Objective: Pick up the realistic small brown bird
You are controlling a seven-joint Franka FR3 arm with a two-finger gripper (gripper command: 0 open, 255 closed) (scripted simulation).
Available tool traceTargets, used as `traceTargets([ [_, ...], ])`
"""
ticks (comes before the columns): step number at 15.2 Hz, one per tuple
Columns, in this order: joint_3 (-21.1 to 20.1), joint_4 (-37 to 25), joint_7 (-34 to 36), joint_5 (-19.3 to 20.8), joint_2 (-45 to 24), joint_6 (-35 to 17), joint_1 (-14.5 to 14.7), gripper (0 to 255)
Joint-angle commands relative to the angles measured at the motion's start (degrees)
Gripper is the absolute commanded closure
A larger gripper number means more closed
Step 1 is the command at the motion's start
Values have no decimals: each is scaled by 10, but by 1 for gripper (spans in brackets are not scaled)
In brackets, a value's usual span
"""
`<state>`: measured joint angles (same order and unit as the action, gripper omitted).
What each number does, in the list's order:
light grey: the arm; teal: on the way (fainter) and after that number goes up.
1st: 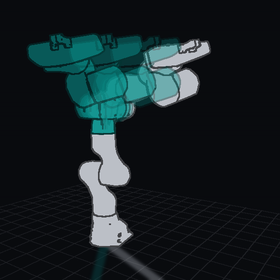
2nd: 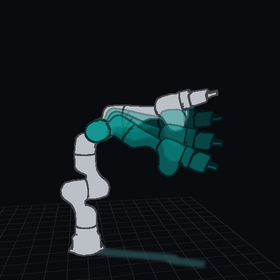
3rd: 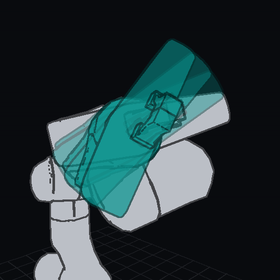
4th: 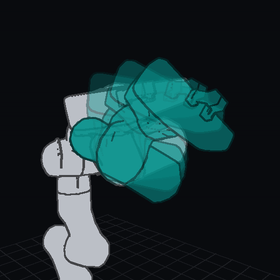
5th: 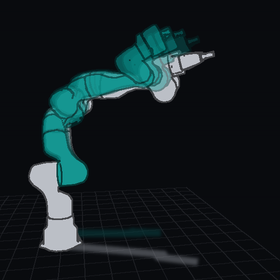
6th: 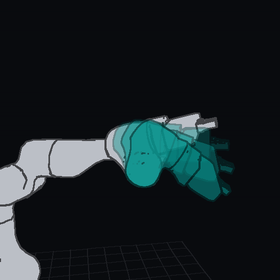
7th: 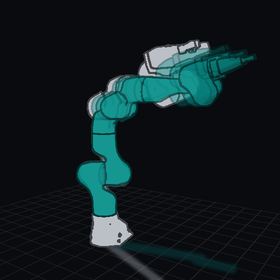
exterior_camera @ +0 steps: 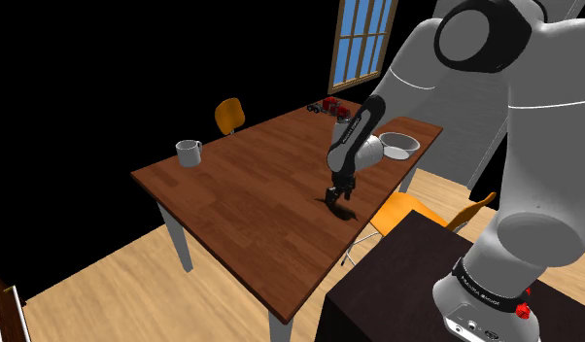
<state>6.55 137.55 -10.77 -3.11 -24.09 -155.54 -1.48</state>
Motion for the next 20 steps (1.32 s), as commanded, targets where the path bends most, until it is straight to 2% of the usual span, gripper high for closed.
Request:
traceTargets([
  [1, -3, -6, -2, -3, -18, -11, -3, 0],
  [5, -7, -13, -5, -7, -40, -27, -6, 0],
  [6, -7, -13, -5, -7, -39, -27, -6, 255],
  [15, -7, -13, -5, -7, -40, -27, -6, 255],
  [20, 1, -1, 0, 0, 3, 4, 0, 255],
])
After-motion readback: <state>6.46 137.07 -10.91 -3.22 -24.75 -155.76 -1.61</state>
